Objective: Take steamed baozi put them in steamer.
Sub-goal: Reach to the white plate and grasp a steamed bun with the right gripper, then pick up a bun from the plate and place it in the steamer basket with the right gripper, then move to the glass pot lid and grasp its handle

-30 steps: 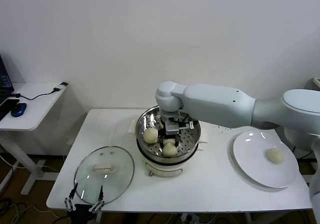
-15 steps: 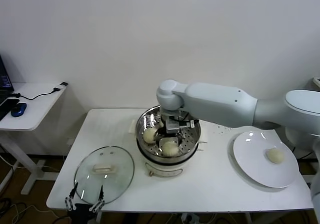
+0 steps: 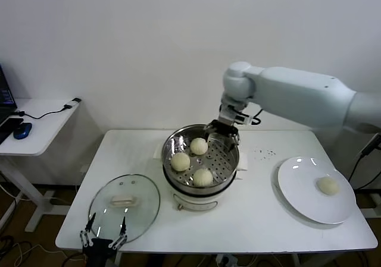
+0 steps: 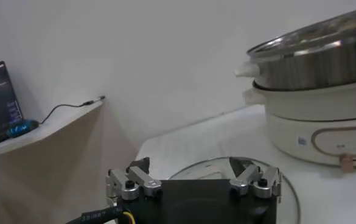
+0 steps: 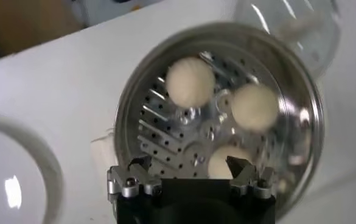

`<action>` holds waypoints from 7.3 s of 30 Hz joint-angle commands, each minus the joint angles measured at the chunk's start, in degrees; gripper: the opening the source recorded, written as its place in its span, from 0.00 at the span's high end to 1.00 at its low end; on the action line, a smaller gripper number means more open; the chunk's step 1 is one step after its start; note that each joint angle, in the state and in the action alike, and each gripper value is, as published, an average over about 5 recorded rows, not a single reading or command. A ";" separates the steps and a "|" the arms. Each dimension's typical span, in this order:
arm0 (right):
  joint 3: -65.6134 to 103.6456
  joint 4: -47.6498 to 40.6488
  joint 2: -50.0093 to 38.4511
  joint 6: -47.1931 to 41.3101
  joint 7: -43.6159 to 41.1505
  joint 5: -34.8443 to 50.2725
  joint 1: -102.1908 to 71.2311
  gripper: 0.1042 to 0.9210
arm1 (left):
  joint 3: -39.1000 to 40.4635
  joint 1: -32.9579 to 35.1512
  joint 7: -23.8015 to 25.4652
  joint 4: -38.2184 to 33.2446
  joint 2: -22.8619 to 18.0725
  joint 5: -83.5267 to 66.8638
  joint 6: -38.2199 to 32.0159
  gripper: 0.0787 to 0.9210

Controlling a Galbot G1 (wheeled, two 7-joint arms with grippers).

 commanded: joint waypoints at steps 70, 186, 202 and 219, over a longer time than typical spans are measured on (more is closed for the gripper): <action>49.45 -42.36 -14.07 -3.21 -1.74 -35.62 -44.91 0.31 | -1.02 3.72 -0.82 -0.64 -0.59 -1.49 -1.38 0.12; 12.63 7.40 -22.94 -7.36 42.29 37.71 -16.85 0.12 | -0.31 1.68 0.36 -0.86 1.19 -2.39 -1.61 0.12; 77.74 18.51 -24.49 -6.97 57.57 27.68 -80.38 0.12 | -2.00 3.06 -0.41 -4.90 0.66 2.99 -2.25 0.12; 109.31 21.22 -6.67 -8.41 55.87 17.38 -112.06 0.12 | -6.91 -4.82 -4.88 -3.10 3.58 71.90 -3.02 0.12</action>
